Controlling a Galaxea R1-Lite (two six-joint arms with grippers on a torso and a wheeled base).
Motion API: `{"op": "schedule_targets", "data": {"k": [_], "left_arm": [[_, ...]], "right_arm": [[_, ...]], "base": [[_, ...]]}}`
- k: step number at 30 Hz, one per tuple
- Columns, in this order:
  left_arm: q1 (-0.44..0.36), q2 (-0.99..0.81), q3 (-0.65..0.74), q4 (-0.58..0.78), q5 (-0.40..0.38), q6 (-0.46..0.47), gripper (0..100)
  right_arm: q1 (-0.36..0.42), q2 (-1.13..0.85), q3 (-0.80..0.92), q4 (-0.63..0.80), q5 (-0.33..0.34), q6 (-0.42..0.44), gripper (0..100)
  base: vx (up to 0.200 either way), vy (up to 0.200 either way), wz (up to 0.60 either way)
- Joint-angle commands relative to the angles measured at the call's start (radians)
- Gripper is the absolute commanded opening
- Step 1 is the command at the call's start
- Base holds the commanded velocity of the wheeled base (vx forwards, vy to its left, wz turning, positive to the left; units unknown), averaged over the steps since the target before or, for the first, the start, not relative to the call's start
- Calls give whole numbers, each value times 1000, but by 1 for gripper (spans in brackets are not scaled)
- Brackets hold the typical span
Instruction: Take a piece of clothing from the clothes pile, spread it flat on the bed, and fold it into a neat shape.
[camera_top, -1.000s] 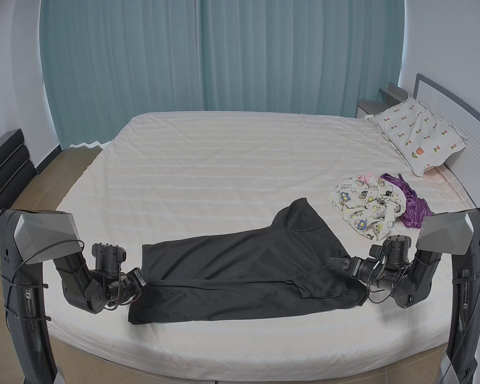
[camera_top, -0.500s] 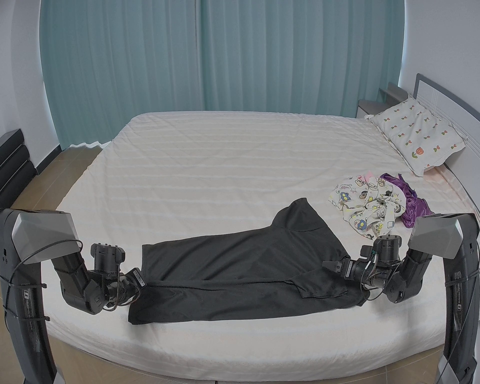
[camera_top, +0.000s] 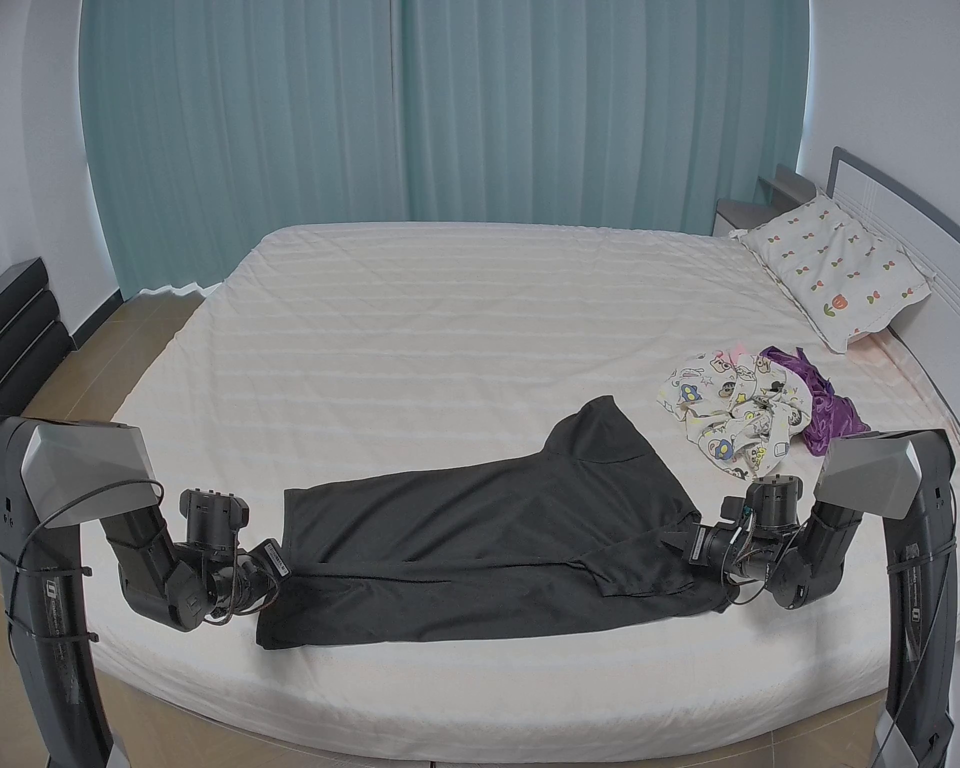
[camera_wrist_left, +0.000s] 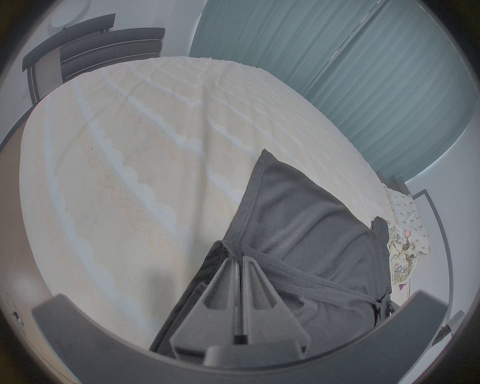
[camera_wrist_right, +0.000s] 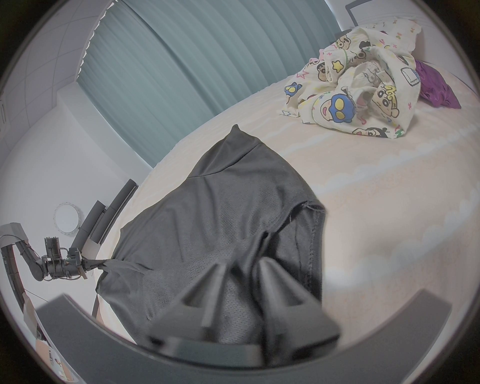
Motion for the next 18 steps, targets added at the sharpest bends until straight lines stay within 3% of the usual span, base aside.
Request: {"op": "schedule_targets", "data": {"k": [1, 18], "left_arm": [[0, -15, 10, 0, 0, 0, 0], [20, -15, 30, 0, 10, 3, 0]], "right_arm": [[-4, 1, 0, -3, 0, 0, 0], [-28, 0, -38, -105, 2, 63, 0]], "base": [[0, 0, 0], [0, 0, 0]]}}
